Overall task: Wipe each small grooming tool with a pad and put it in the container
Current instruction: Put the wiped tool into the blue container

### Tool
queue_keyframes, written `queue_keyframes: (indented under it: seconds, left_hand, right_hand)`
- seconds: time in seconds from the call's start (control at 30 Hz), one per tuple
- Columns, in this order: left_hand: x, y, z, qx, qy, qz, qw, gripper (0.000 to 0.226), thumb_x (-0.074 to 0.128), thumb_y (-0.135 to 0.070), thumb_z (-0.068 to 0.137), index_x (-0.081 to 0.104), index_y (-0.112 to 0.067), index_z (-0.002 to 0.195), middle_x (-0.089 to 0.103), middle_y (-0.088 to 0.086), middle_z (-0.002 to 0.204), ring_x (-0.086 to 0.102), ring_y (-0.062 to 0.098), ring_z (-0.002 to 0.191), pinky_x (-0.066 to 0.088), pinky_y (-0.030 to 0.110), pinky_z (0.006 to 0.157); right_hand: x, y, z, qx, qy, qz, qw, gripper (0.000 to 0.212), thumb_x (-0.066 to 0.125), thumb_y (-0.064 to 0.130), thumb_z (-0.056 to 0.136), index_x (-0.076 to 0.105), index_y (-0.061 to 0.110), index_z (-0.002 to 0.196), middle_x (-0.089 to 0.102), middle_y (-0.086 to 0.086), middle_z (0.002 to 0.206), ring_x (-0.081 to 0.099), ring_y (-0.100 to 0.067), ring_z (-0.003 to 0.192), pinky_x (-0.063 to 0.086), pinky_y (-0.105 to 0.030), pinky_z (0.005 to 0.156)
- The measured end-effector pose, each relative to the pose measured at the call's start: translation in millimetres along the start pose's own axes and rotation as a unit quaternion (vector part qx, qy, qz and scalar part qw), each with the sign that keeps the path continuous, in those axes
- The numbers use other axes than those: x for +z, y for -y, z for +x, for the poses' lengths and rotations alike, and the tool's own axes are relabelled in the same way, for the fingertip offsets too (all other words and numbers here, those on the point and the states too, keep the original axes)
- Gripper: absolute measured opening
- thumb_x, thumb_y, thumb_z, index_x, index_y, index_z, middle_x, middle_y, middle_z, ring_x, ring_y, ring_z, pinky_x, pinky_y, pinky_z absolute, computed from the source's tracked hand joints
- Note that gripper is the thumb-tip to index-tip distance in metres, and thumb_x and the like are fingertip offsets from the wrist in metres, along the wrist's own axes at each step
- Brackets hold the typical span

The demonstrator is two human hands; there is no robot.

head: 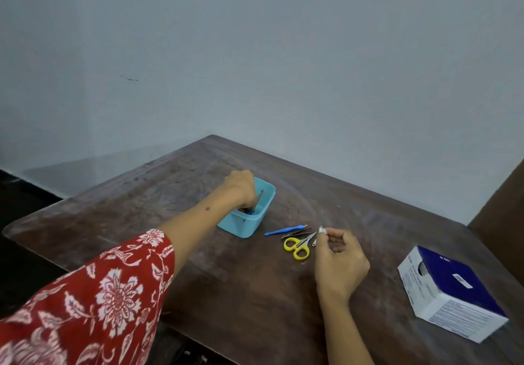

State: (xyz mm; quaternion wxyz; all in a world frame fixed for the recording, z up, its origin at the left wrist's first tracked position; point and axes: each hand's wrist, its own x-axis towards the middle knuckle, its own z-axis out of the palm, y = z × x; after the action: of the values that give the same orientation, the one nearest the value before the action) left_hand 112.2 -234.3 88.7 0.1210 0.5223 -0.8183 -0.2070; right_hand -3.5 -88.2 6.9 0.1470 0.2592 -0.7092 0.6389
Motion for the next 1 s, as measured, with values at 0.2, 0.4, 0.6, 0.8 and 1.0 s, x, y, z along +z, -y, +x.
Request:
queue_keyframes:
  seconds: [0.2, 0.4, 0.6, 0.8, 1.0]
  left_hand:
    - [7.6, -1.7, 7.6, 0.002, 0.019, 0.070, 0.997, 0.012, 0.059, -0.015, 0.086, 0.051, -0.006, 0.083, 0.051, 0.007, 0.087, 0.056, 0.020, 0.077, 0.044, 0.023, 0.056]
    - [1.7, -7.8, -0.4, 0.035, -0.022, 0.104, 0.994, 0.026, 0.069, -0.008, 0.078, 0.045, -0.006, 0.068, 0.048, 0.006, 0.072, 0.050, 0.018, 0.066, 0.044, 0.024, 0.054]
    - [6.7, -32.7, -42.0, 0.188, -0.193, 0.081, 0.960, 0.016, 0.053, -0.001, 0.082, 0.049, -0.004, 0.067, 0.060, 0.016, 0.079, 0.060, 0.035, 0.078, 0.041, 0.037, 0.060]
    - [77.5, -46.0, -69.4, 0.319, -0.092, 0.137, 0.933, 0.020, 0.051, -0.019, 0.088, 0.059, -0.007, 0.101, 0.064, 0.017, 0.105, 0.058, 0.037, 0.101, 0.046, 0.040, 0.083]
    - [115.0, -63.9, -47.6, 0.346, -0.086, 0.259, 0.898, 0.045, 0.050, -0.017, 0.092, 0.040, 0.000, 0.132, 0.056, 0.019, 0.127, 0.036, 0.033, 0.132, 0.007, 0.048, 0.117]
  right_hand:
    - [-0.5, 0.8, 0.7, 0.012, -0.001, 0.002, 1.000, 0.011, 0.072, 0.014, 0.075, 0.066, 0.023, 0.070, 0.063, 0.007, 0.062, 0.058, -0.004, 0.056, 0.040, -0.015, 0.056]
    - [-1.6, 3.5, 1.4, 0.026, -0.016, 0.014, 0.999, 0.009, 0.071, 0.014, 0.076, 0.066, 0.020, 0.071, 0.065, 0.005, 0.064, 0.058, -0.002, 0.057, 0.042, -0.014, 0.057]
    - [-3.9, -1.4, 13.5, 0.188, -0.138, 0.117, 0.965, 0.004, 0.070, 0.015, 0.074, 0.069, 0.018, 0.073, 0.065, 0.001, 0.065, 0.059, -0.006, 0.062, 0.047, -0.014, 0.067]
    - [-4.8, -0.1, 14.8, 0.213, -0.163, 0.126, 0.955, 0.004, 0.070, 0.016, 0.072, 0.067, 0.019, 0.071, 0.062, 0.007, 0.062, 0.056, -0.004, 0.059, 0.052, -0.030, 0.072]
    - [-6.0, 0.2, 14.0, 0.205, -0.170, 0.129, 0.955, 0.002, 0.070, 0.016, 0.074, 0.069, 0.015, 0.074, 0.061, 0.008, 0.061, 0.055, 0.004, 0.054, 0.046, -0.021, 0.067]
